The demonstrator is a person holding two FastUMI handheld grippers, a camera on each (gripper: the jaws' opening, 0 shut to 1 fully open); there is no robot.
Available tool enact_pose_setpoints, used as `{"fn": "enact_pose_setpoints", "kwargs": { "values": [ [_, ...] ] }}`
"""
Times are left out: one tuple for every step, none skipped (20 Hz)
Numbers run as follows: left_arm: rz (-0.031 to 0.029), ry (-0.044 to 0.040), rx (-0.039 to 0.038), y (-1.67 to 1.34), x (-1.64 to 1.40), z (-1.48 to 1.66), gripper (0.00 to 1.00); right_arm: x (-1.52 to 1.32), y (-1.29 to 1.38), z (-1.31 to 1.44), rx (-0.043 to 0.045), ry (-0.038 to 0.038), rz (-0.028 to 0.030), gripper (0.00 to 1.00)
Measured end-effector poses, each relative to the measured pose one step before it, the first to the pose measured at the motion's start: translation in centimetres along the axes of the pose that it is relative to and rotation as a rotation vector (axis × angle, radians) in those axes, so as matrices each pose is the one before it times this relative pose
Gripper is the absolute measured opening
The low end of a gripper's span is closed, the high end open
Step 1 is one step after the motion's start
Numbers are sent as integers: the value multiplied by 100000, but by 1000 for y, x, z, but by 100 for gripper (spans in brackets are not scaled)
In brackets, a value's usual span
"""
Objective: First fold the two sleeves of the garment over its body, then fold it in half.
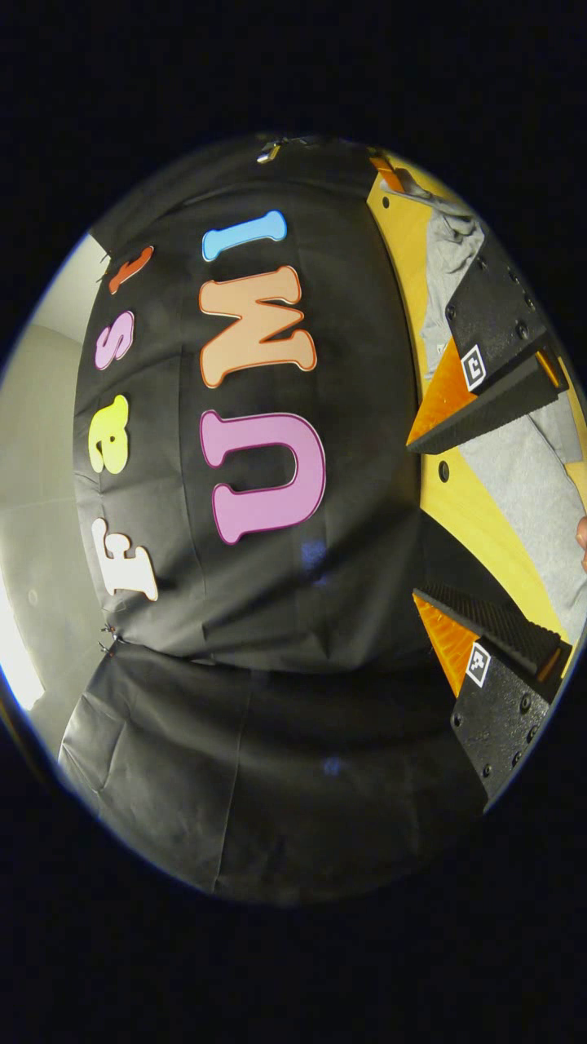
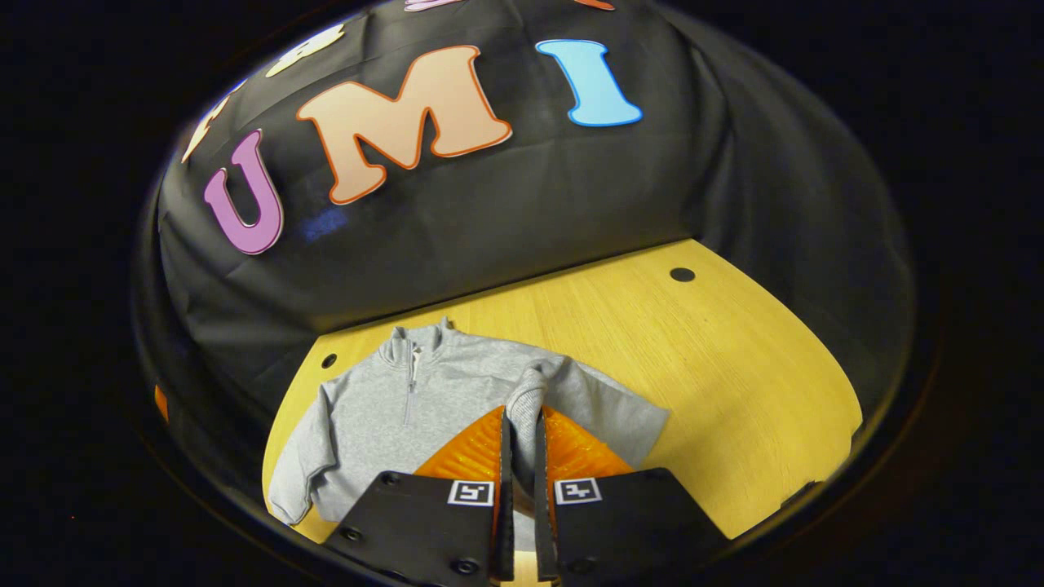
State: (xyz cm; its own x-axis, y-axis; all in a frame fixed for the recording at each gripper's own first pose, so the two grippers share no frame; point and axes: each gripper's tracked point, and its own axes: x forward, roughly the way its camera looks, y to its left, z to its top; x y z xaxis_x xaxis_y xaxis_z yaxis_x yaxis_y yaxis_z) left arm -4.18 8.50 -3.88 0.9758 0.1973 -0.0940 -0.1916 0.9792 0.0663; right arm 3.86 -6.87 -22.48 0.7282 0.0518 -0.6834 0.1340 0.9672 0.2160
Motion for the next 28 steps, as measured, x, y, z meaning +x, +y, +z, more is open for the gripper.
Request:
{"fn": "enact_pose_setpoints", "kwargs": {
  "values": [
    [1143, 466, 30, 693, -162, -228, 95, 340, 1102, 336, -1275, -354, 1488, 13],
    [1143, 412, 1, 547, -159, -192, 95, 454, 1206, 386, -1270, -441, 1435, 13],
    [1132, 372, -55, 660, -59, -43, 95, 365, 1070, 243, -1297, -293, 1386, 13],
    [1321, 373, 68, 669, -121, -238, 95, 407, 1120, 200, -1278, 32, 1487, 13],
    [1243, 130, 77, 647, -193, -37, 95, 400, 1058, 151, -1234, 135, 1449, 13],
    [1151, 332, 108, 566, -9, -92, 95, 440, 1127, 188, -1129, -2, 1289, 13],
    [1120, 212, 40, 660, -77, -48, 95, 466, 1095, 168, -997, -28, 1324, 13],
    [1171, 167, 137, 595, -120, -116, 100, 549, 1132, 71, -834, 75, 1231, 13],
    [1231, 380, 190, 603, -13, -90, 100, 577, 976, 57, -723, 240, 1179, 13],
    [1213, 377, 178, 633, -149, -67, 100, 542, 1024, -164, -680, 290, 1266, 13],
    [1291, 280, 157, 655, -114, -136, 99, 525, 939, -182, -943, 417, 1058, 13],
    [1309, 292, 101, 869, -283, -211, 95, 516, 928, 3, -829, 181, 976, 13],
    [1339, 340, 113, 816, -133, -121, 99, 525, 1038, -144, -525, 274, 1245, 13],
    [1466, 300, 153, 707, -160, -167, 99, 567, 1003, -121, -326, 387, 1126, 13],
    [1301, 193, 59, 799, -58, -69, 99, 564, 931, -141, -480, 233, 1074, 13],
    [1415, 382, 165, 703, -45, -190, 99, 412, 930, -56, -802, 395, 1043, 13],
    [1372, 428, 220, 754, -92, -114, 100, 509, 1001, -188, -936, 581, 1165, 13],
    [1294, 251, 183, 689, -204, -252, 95, 556, 1095, -140, -1123, 505, 1320, 13],
    [1231, 249, 136, 727, -45, -82, 99, 544, 1007, -74, -1264, 382, 1111, 13],
    [1108, 385, 134, 637, -1, -256, 95, 511, 1143, -138, -1164, 465, 1218, 13],
    [1076, 455, 71, 623, -25, -166, 99, 509, 1124, -289, -1068, 599, 1065, 13],
    [852, 473, -47, 570, -96, -267, 95, 562, 1091, -240, -1034, 452, 1124, 13],
    [904, 461, 76, 611, -74, -190, 95, 559, 1076, -213, -1069, 591, 1180, 13],
    [850, 373, 269, 565, -19, -161, 100, 621, 1019, -444, -1087, 839, 1222, 13],
    [972, 186, 370, 613, 20, -104, 95, 568, 1165, -544, -1401, 1071, 964, 13],
    [917, 105, 338, 680, -116, -228, 95, 688, 897, -399, -1687, 847, 669, 13],
    [923, 206, 189, 607, 10, -94, 95, 689, 848, -500, -1678, 1020, 707, 13],
    [867, 342, 208, 582, -40, -178, 100, 568, 812, -459, -1576, 1021, 691, 13]
  ]
}}
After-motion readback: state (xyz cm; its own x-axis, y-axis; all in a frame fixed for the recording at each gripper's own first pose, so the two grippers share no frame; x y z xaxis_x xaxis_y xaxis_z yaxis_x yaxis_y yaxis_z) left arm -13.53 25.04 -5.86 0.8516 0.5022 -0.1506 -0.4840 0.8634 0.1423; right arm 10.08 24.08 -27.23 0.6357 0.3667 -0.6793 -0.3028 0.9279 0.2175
